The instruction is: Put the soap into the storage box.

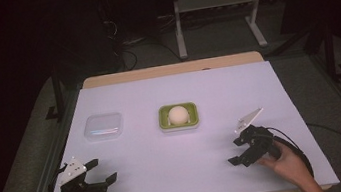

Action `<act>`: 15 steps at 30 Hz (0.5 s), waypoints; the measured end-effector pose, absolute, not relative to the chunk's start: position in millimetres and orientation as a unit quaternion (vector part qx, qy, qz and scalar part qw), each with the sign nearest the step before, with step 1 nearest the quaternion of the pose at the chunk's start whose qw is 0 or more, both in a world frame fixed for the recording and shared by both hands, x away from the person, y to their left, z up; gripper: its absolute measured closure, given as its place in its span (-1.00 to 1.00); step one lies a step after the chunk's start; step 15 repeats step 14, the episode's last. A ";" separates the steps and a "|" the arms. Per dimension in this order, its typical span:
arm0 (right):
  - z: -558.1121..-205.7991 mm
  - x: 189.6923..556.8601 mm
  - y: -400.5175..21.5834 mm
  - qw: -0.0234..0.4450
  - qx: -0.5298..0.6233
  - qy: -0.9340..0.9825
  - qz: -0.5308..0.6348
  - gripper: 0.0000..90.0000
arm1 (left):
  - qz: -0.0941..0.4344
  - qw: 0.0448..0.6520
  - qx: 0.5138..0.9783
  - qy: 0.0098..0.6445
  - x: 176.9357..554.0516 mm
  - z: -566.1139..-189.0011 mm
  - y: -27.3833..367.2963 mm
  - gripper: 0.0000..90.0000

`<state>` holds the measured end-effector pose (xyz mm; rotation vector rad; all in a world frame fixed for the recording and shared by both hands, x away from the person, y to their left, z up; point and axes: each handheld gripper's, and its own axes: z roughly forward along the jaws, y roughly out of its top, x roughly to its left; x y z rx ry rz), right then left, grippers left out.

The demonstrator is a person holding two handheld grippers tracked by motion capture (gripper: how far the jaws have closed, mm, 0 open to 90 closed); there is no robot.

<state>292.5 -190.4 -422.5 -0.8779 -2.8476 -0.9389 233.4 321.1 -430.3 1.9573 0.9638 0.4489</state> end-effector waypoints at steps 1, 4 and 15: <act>-423.1 290.6 -191.2 0.007 -0.282 -0.912 -0.299 -0.47 | 0.181 0.441 0.789 0.388 233.4 -430.2 321.2 -0.71; -423.9 284.7 -194.2 0.005 -0.282 -0.911 -0.299 -0.47 | 0.182 0.439 0.791 0.386 233.4 -430.1 321.4 -0.71; -424.6 265.1 -199.8 -0.004 -0.293 -0.902 -0.317 -0.54 | 0.184 0.439 0.792 0.381 233.7 -429.8 320.7 -0.71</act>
